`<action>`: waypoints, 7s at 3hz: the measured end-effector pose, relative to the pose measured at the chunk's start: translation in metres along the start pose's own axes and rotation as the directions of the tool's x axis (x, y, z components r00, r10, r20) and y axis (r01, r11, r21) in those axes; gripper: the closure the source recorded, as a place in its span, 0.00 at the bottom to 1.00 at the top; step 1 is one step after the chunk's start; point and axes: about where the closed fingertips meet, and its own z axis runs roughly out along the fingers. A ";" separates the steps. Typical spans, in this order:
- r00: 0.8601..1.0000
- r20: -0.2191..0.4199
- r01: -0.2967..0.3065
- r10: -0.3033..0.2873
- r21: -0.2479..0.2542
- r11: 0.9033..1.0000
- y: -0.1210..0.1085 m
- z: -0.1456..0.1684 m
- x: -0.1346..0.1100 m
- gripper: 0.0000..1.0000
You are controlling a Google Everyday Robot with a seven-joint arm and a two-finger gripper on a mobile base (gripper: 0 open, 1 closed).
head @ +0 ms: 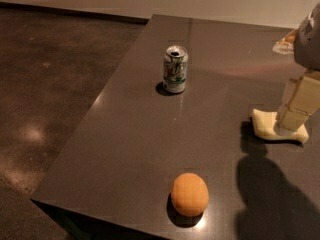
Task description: Knock 7up can over
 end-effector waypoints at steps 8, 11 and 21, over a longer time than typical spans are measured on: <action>0.849 0.343 -0.428 0.401 0.005 0.904 -0.108 0.118 -0.136 0.00; 0.825 0.412 -0.421 0.388 -0.012 0.907 -0.125 0.150 -0.182 0.00; 0.976 -0.178 0.108 -0.122 -0.086 0.990 -0.089 0.132 -0.149 0.53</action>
Offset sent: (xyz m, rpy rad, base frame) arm 0.0373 0.0226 -0.0088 0.0671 -0.0100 -0.0228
